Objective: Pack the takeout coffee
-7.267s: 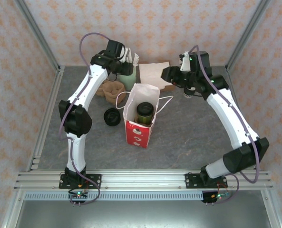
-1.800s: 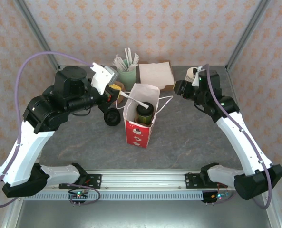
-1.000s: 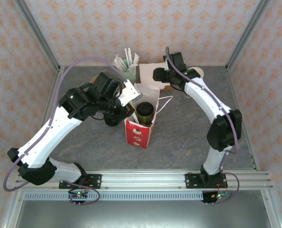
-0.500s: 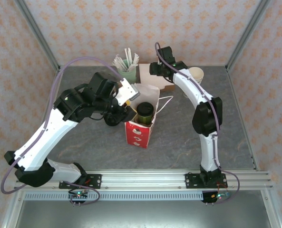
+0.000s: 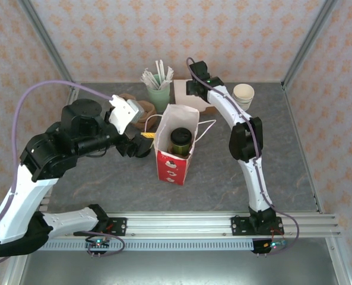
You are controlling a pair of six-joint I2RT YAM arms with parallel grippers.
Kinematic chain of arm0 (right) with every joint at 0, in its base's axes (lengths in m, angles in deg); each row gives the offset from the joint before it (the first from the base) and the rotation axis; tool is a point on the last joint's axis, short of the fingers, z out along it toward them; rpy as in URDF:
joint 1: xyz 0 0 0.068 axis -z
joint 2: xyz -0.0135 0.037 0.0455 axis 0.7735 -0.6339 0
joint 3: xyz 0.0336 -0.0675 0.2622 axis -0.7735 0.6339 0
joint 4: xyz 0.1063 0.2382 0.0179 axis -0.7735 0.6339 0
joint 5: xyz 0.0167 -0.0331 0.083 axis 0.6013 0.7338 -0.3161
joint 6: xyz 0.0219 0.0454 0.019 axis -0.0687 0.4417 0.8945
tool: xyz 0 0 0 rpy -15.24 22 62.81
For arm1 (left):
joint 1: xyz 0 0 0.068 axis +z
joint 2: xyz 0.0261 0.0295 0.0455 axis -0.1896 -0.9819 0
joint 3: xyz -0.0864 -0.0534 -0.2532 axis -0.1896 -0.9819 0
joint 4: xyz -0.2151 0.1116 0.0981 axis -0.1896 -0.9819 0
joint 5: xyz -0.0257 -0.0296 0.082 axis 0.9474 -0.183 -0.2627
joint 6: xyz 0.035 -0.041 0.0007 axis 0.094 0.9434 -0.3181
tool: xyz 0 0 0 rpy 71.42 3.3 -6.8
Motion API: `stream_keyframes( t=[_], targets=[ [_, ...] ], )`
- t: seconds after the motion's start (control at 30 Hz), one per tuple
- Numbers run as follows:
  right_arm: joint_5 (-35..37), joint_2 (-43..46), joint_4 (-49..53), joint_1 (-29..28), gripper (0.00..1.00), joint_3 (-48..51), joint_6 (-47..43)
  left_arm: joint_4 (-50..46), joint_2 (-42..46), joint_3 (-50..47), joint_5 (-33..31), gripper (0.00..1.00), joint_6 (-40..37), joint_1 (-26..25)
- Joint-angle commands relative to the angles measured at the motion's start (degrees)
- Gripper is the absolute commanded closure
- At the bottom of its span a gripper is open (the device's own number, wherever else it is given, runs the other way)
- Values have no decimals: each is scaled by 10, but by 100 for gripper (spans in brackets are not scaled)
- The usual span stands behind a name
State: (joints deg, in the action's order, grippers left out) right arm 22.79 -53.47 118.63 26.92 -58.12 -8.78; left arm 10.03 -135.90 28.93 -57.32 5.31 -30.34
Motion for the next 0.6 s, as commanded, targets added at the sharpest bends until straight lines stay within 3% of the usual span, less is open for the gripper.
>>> stream_keyframes(
  t=[0.0, 0.27, 0.57],
  targets=[
    [42, -19, 14, -1, 31, -26, 1, 19, 3, -23, -26, 15, 11, -4],
    [48, -70, 24, 0, 32, -69, -8, 31, 20, -59, -29, 0, 3, -3],
    [46, -124, 20, 1, 29, -114, -6, 28, 17, -63, -18, 0, 2, -4]
  ],
)
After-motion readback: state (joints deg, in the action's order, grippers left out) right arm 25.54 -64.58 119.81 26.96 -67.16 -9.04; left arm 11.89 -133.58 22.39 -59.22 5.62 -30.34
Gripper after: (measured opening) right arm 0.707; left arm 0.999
